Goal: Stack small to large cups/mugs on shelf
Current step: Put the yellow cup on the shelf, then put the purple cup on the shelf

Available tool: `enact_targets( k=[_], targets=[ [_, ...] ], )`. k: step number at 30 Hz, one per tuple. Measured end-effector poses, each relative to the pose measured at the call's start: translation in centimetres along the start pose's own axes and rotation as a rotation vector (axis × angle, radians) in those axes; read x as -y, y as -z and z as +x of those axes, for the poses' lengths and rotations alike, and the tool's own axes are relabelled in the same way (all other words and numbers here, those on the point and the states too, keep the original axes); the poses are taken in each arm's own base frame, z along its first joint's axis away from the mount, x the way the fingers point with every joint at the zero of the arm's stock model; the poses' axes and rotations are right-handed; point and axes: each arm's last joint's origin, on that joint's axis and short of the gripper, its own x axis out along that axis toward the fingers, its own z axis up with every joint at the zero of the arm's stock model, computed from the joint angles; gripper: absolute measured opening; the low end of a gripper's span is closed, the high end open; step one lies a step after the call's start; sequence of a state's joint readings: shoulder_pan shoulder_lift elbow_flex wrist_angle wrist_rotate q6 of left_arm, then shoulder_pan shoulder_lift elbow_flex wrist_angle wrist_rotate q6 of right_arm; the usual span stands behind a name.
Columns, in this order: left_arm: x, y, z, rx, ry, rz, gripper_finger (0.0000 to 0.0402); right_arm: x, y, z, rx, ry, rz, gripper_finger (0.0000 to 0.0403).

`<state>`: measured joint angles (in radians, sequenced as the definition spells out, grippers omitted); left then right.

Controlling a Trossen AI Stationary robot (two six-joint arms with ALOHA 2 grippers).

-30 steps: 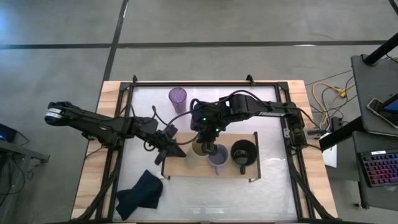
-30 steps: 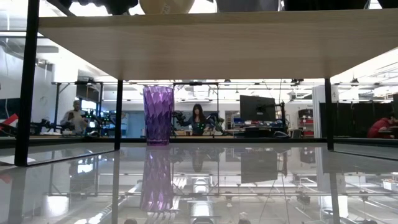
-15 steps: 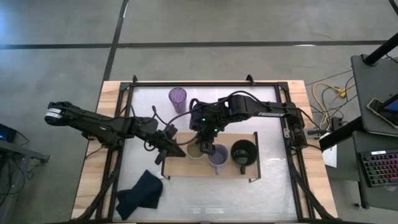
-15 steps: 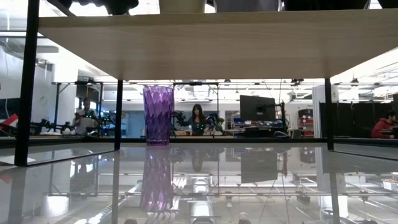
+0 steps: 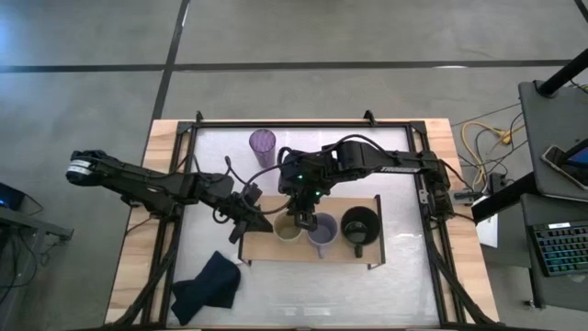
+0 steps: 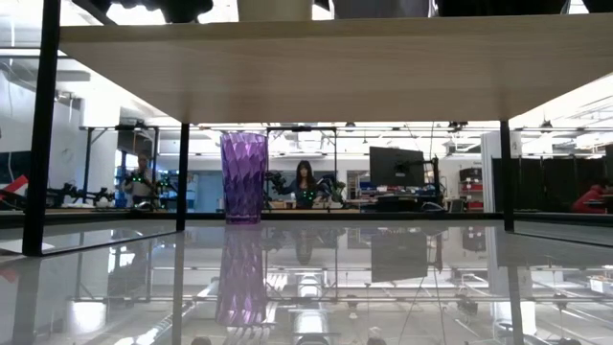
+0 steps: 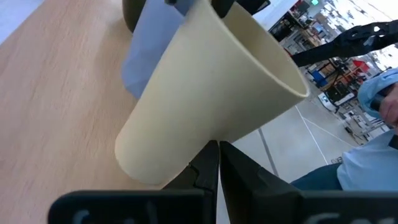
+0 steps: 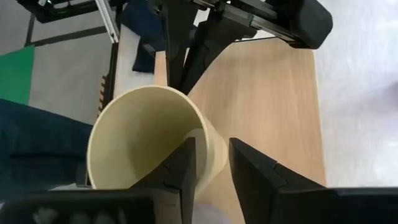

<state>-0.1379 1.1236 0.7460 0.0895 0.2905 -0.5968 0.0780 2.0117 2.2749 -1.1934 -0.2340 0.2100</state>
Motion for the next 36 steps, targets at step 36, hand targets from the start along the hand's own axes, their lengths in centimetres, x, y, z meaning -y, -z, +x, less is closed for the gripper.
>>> enact_targets(
  k=[36],
  targets=[
    [0.0, -2.5, -7.5, 0.244, -0.237, 0.025, 0.0, 3.6, -1.3, -5.6, 0.156, 0.105, 0.034, 0.0096]
  ],
)
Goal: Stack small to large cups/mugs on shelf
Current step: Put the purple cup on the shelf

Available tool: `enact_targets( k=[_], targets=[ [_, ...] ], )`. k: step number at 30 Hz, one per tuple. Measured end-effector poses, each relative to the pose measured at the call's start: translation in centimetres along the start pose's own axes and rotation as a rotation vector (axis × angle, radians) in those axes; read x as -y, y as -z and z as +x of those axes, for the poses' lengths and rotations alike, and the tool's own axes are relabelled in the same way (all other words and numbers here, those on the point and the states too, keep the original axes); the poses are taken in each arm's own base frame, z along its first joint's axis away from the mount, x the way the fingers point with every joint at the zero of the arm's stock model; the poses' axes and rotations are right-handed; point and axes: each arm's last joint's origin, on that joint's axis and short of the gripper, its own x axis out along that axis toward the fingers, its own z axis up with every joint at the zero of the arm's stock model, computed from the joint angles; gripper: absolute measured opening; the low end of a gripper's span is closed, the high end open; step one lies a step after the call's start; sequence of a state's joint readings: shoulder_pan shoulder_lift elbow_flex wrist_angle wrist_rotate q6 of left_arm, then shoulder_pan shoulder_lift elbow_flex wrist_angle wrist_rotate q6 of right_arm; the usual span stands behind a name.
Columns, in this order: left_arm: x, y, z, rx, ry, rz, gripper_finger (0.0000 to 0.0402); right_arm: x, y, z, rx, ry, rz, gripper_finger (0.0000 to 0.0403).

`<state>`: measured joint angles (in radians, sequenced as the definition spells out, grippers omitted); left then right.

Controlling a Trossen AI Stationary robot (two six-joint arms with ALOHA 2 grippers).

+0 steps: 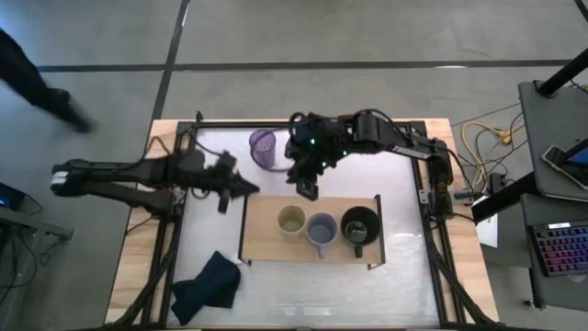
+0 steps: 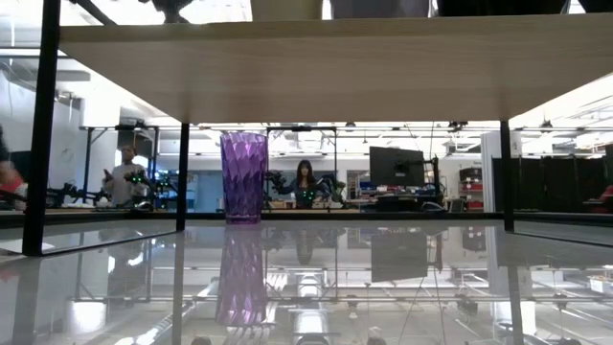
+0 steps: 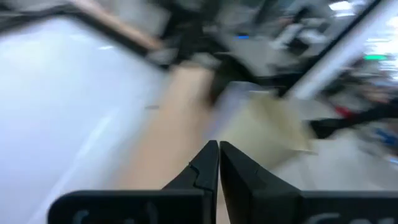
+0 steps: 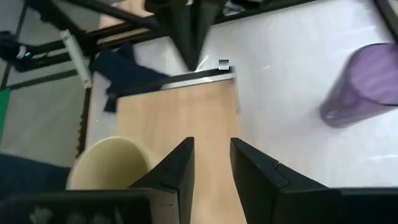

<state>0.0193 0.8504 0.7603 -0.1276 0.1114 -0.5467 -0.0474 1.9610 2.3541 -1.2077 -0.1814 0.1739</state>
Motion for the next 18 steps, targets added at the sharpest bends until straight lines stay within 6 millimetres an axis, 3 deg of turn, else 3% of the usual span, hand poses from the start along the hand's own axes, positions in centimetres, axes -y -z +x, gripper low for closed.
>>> enact_targets(
  k=[4, 10, 13, 18],
  targets=[
    [-2.6, -1.6, -2.0, -0.088, -0.214, 0.064, 0.0, 2.2, -0.4, -0.5, 0.024, 0.037, 0.03, 0.0096],
    [-5.6, -6.4, -3.4, -0.253, -0.442, 0.227, 0.0, 4.9, -0.7, -1.2, 0.045, 0.103, 0.101, 0.0096],
    [-7.8, -8.7, -3.3, -0.298, -0.522, 0.164, 0.0002, 6.2, -0.7, -1.6, 0.048, 0.166, 0.128, 0.0096],
    [-11.8, -9.9, -2.2, -0.443, -0.559, 0.014, 0.0037, 8.1, -0.7, -2.2, 0.055, 0.22, 0.167, 0.0096]
  ],
)
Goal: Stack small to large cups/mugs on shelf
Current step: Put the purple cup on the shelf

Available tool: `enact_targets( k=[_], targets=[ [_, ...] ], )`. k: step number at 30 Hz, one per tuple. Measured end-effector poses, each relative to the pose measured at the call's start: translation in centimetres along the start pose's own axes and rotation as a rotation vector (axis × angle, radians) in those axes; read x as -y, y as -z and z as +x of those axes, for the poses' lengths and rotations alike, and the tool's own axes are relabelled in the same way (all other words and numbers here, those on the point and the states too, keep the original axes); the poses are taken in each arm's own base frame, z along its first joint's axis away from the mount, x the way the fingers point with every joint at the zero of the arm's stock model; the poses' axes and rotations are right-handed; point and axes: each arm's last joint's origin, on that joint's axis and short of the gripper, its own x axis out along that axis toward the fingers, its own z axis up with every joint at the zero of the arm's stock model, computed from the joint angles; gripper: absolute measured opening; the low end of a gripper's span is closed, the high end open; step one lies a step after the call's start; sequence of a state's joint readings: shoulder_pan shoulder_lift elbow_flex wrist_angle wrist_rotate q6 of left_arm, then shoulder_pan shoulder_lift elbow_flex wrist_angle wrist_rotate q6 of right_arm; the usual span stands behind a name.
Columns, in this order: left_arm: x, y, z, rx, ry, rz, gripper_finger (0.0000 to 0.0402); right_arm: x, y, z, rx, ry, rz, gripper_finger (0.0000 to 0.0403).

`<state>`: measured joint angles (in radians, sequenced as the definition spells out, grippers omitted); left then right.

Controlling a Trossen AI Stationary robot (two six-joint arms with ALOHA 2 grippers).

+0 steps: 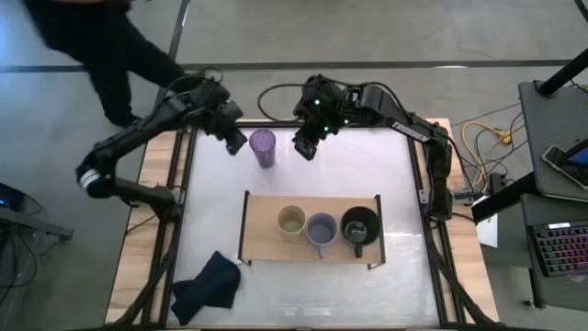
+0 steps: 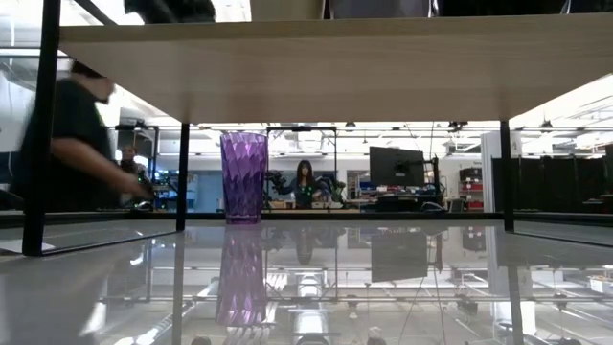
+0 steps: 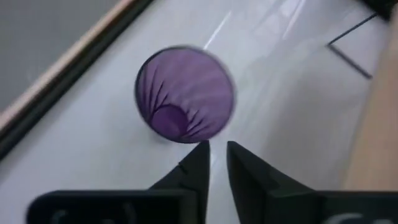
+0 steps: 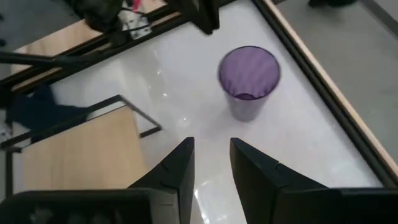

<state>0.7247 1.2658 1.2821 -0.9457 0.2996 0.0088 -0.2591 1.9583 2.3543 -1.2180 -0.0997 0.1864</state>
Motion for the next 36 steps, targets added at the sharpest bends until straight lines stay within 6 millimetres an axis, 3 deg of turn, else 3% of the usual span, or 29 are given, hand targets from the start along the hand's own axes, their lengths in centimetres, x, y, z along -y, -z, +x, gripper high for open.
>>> enact_targets(
  k=[6, 14, 22, 36],
  targets=[
    [-2.4, -2.2, 3.3, -0.082, -0.027, -0.066, 0.0104, 1.6, -0.2, -0.2, 0.003, 0.033, 0.032, 0.0096],
    [-3.3, -4.7, 3.9, -0.1, -0.146, -0.072, 0.0147, 1.9, 0.3, -0.2, -0.047, 0.11, 0.04, 0.0096],
    [-4.0, -3.8, 5.7, -0.223, -0.155, -0.081, 0.0148, 2.0, 0.4, -0.2, -0.054, 0.118, 0.034, 0.0096],
    [-4.4, -3.0, 7.5, -0.256, -0.131, -0.078, 0.0148, 2.0, 0.4, -0.2, -0.05, 0.141, 0.033, 0.0096]
  ],
)
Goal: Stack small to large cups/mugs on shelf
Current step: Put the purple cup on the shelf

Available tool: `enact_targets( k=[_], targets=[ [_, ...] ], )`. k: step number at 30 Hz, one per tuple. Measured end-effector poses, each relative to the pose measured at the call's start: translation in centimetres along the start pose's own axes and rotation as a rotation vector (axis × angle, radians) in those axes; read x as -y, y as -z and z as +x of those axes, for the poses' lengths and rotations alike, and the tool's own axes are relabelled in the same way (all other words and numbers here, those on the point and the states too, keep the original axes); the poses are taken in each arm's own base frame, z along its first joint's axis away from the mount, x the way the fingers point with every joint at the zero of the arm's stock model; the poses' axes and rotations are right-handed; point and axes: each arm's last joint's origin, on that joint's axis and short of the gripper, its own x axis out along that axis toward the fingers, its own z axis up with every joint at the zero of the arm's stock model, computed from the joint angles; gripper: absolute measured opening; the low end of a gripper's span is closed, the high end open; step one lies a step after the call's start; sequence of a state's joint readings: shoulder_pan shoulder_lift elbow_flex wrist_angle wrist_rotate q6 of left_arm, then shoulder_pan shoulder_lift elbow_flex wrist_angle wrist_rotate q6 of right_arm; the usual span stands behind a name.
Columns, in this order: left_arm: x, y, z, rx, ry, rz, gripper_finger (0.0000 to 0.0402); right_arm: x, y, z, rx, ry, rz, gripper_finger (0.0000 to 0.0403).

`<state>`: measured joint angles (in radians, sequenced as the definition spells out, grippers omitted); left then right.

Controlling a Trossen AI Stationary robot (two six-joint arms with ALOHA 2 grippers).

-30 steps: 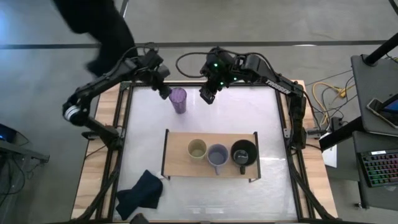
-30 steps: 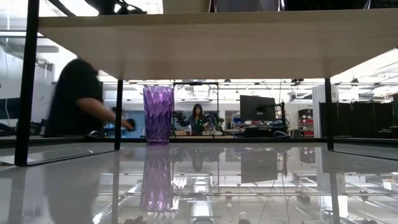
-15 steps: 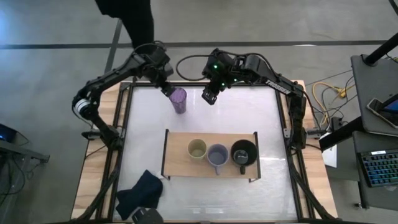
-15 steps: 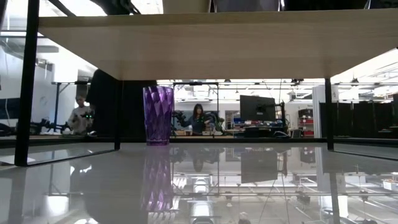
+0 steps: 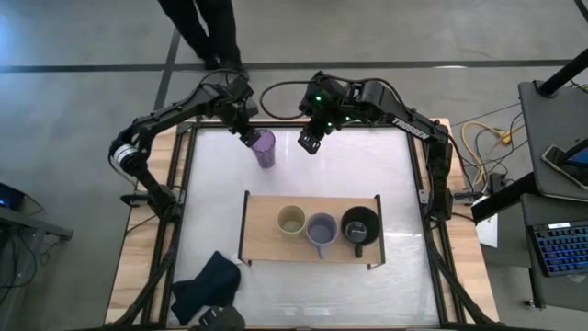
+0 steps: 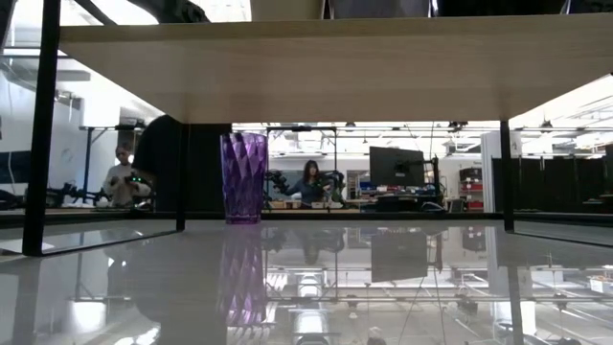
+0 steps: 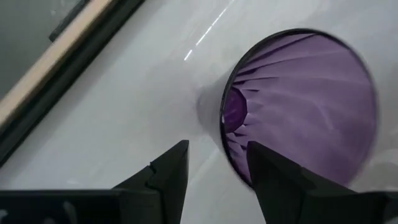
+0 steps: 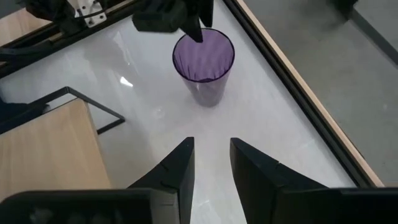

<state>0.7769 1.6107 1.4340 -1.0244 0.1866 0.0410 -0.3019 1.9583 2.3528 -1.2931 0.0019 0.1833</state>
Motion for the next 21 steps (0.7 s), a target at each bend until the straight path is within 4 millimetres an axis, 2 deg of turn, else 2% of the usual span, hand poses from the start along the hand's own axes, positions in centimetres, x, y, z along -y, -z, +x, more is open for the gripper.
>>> enact_targets(
  k=[8, 11, 16, 21],
  targets=[
    [-0.3, 0.2, 1.8, -0.018, 0.019, 0.003, 0.0141, 0.0, 0.0, 0.0, -0.004, 0.001, 0.0, 0.0096],
    [-0.3, 0.1, 1.9, -0.014, 0.019, 0.016, 0.0112, 0.0, 0.1, 0.0, -0.009, 0.002, 0.0, 0.0096],
    [-0.2, 0.0, 1.7, -0.007, 0.018, 0.018, 0.0022, 0.0, 0.1, 0.0, -0.013, 0.004, 0.0, 0.0096],
    [-0.1, -0.3, 1.3, 0.003, 0.017, 0.029, 0.0003, 0.1, 0.2, 0.0, -0.017, 0.016, 0.001, 0.0096]
  ],
)
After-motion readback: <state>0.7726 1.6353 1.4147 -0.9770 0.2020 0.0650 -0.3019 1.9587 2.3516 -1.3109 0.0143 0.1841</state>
